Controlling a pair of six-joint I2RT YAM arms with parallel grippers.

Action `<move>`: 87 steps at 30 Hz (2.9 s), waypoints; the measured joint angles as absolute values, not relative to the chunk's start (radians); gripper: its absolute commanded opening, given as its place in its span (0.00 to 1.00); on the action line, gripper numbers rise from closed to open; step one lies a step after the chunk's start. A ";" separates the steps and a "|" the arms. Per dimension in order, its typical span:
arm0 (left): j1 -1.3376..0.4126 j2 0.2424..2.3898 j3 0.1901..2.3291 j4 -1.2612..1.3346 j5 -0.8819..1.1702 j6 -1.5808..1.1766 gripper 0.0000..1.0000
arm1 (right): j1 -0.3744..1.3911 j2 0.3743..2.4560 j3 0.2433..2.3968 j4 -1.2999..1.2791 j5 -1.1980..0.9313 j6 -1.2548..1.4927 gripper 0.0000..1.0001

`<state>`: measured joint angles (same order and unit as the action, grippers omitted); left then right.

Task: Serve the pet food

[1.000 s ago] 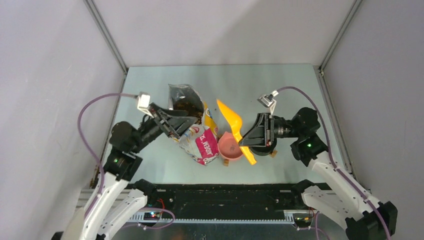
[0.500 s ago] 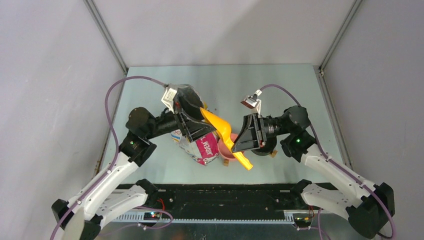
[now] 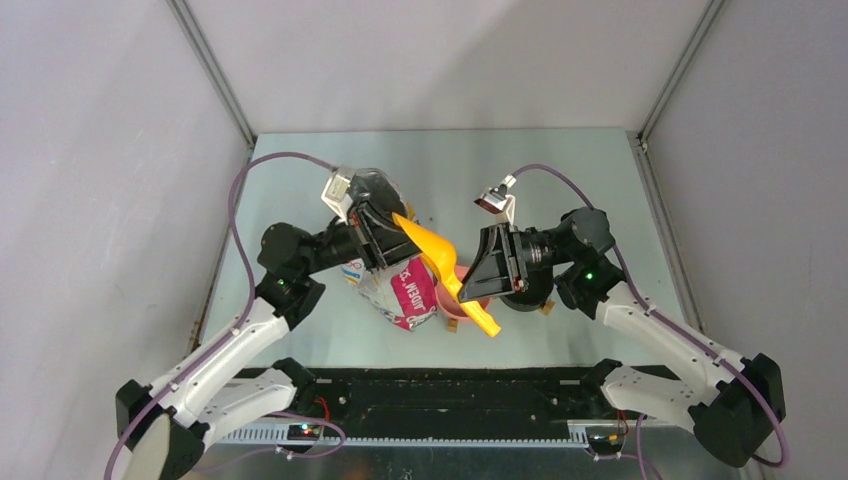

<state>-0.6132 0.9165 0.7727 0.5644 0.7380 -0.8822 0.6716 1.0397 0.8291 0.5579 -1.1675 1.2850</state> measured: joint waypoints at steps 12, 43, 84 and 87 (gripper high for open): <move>-0.619 0.817 0.709 0.541 0.565 -0.966 0.00 | 0.608 0.955 0.833 0.388 -1.051 1.087 0.99; -0.620 0.767 0.957 -0.320 -0.058 -1.397 0.00 | 0.709 0.838 0.680 0.451 -0.317 0.775 0.93; -0.620 0.792 0.876 -0.218 -0.011 -1.494 0.00 | 0.797 0.957 0.743 0.533 -0.222 0.865 0.42; -0.620 0.792 0.876 -0.210 -0.010 -1.495 0.00 | 0.796 0.957 0.743 0.529 -0.220 0.862 0.33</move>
